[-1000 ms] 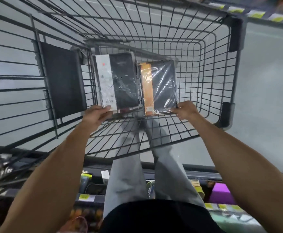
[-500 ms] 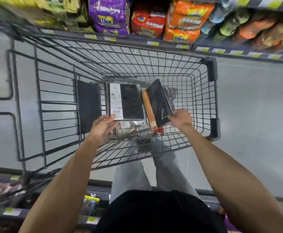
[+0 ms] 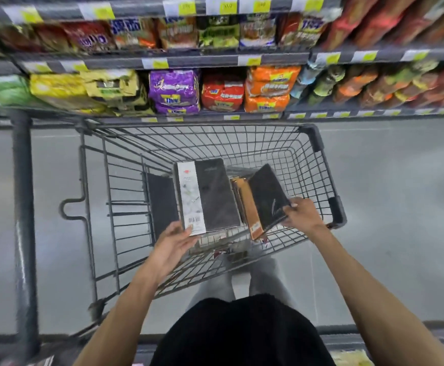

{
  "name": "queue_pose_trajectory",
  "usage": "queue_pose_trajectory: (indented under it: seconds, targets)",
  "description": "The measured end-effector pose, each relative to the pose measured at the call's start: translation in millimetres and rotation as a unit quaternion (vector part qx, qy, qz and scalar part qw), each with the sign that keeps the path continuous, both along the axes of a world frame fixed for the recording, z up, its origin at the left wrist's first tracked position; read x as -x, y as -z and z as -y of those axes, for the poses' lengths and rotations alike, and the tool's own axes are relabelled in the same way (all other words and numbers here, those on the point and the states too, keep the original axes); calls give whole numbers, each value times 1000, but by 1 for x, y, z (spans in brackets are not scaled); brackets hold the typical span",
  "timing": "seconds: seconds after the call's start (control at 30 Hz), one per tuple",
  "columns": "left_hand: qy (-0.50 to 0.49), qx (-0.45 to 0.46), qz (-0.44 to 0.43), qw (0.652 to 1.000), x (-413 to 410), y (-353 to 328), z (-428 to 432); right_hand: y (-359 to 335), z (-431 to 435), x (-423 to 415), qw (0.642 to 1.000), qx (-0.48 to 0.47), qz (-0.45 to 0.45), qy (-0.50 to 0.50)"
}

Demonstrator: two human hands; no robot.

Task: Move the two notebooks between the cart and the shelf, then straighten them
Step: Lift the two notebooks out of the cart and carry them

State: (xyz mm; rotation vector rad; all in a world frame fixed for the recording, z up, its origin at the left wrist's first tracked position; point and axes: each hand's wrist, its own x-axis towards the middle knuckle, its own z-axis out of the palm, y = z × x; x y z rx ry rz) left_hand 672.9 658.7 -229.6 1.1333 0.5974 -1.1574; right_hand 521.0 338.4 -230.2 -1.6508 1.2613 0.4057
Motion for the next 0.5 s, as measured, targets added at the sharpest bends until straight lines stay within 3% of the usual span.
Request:
queue_pose_trajectory:
  seconds: [0.17, 0.5]
  targets:
    - [71, -14, 71, 995, 0, -17, 0, -48, -19, 10, 988, -64, 73, 122]
    - [169, 42, 171, 970, -13, -79, 25, -117, -51, 70, 938, -17, 231, 259]
